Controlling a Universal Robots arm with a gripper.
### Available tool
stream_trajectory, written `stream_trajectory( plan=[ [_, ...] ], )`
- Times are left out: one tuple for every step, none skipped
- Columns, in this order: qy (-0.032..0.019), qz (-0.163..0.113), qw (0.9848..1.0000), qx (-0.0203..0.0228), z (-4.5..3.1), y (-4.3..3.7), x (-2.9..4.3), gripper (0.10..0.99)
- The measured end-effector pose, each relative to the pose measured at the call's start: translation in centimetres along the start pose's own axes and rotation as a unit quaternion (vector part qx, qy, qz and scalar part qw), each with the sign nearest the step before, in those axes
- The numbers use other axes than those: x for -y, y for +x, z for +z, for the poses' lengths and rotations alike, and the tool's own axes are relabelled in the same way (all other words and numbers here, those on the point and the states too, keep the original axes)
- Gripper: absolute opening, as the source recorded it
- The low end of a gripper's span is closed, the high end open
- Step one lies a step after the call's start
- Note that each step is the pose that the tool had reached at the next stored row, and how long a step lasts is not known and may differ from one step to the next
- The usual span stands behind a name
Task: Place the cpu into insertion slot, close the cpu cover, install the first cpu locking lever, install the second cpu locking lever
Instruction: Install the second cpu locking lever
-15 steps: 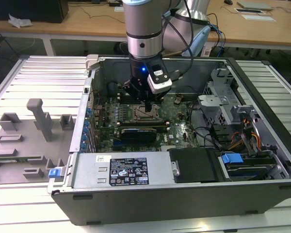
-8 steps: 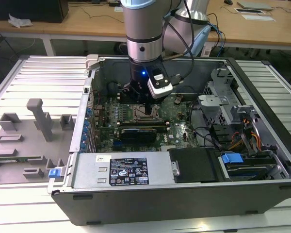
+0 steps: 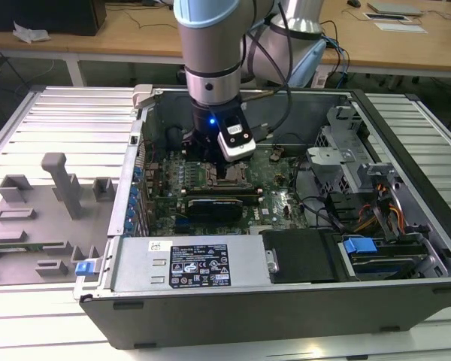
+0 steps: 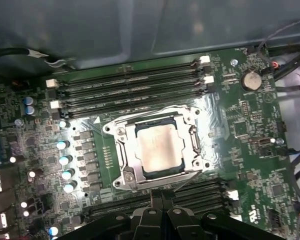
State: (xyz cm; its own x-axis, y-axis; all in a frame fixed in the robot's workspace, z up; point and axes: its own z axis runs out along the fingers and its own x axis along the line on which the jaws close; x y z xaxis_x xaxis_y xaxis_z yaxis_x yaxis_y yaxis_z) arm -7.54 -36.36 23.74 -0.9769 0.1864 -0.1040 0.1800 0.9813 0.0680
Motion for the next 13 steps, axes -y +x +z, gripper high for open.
stream_trajectory(
  plan=[
    [-0.0038,0.0,1.0,-0.0007,0.07,0.09,0.18,0.106],
    [-0.0095,0.001,1.0,-0.0018,0.15,0.15,0.41,0.106],
    [-0.0154,0.002,0.9999,-0.0028,0.21,0.19,0.63,0.106],
    [-0.0192,0.002,0.9998,-0.0035,0.24,0.25,0.76,0.106],
    [-0.023,0.002,0.9997,-0.0042,0.27,0.31,0.93,0.106],
    [-0.0353,0.004,0.9993,-0.0065,0.34,0.36,1.49,0.106],
    [-0.0438,0.005,0.999,-0.0081,0.36,0.38,1.84,0.106],
    [-0.0521,0.006,0.9986,-0.0096,0.43,0.38,2.21,0.106],
    [-0.0595,0.006,0.9981,-0.0111,0.56,0.38,2.53,0.106],
    [-0.063,0.006,0.9979,-0.0118,0.62,0.36,2.67,0.106],
    [-0.0659,0.006,0.9977,-0.0124,0.69,0.35,2.78,0.106],
    [-0.0709,0.005,0.9974,-0.0134,0.8,0.33,2.95,0.106],
    [-0.0743,0.004,0.9971,-0.0141,0.87,0.32,3.05,0.106]
  ],
)
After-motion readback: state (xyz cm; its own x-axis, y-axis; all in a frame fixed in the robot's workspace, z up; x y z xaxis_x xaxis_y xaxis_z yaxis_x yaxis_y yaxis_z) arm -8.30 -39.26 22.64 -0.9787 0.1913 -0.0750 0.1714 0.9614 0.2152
